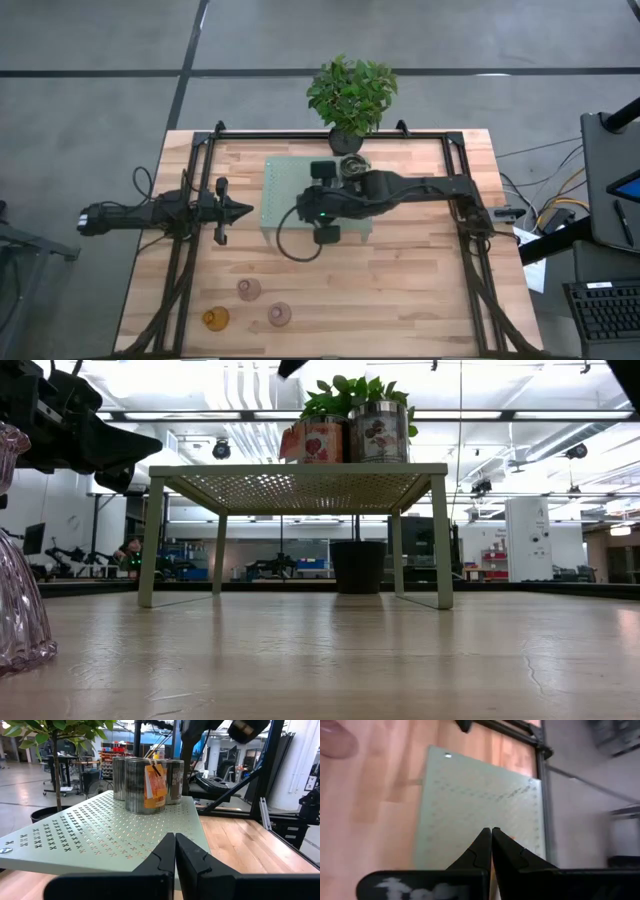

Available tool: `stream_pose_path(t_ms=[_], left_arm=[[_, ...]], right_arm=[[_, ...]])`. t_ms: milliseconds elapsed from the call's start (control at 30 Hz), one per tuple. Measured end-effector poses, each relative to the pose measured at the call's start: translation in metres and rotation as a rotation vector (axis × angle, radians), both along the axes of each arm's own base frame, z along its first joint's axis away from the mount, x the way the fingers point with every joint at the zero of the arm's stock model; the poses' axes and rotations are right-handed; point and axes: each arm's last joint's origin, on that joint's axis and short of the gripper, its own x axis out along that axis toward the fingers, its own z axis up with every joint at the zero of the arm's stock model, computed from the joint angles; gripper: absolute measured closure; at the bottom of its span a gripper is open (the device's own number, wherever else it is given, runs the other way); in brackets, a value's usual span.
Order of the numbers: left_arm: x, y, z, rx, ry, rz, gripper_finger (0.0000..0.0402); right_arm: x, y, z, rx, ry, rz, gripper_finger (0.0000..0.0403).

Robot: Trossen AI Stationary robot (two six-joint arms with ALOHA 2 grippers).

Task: Pick & Place candle stick holders
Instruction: Put the pink glass candle holder on the shelf

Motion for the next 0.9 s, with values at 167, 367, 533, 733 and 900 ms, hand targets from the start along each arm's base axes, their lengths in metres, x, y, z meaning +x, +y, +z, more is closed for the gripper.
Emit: stream_pose_path(t_ms=[167, 367, 533, 733, 900], left_arm=[[0.0, 0.0, 0.0, 0.0, 0.001, 0.0, 0.0392], [0.0, 0.0, 0.0, 0.0, 0.0, 0.0, 0.0392], [0.0, 0.0, 0.0, 0.0, 0.001, 0.0, 0.0392], [0.0, 0.0, 0.0, 0.0, 0.001, 0.0, 0.0392], [0.0, 0.0, 0.0, 0.0, 0.001, 0.0, 0.0392]], right_arm=[[-0.028, 0.019, 0.022, 0.122, -0.037, 0.017, 0.0394], [-0.07, 0.071, 0.04, 0.174, -0.127, 0.082, 0.0394], [-0.103, 0.104, 0.027, 0.196, -0.202, 0.096, 0.0394], [-0.138, 0.122, -0.017, 0.283, -0.284, 0.148, 0.0394], [-0.168, 0.109, -0.045, 0.365, -0.355, 0.171, 0.0394]])
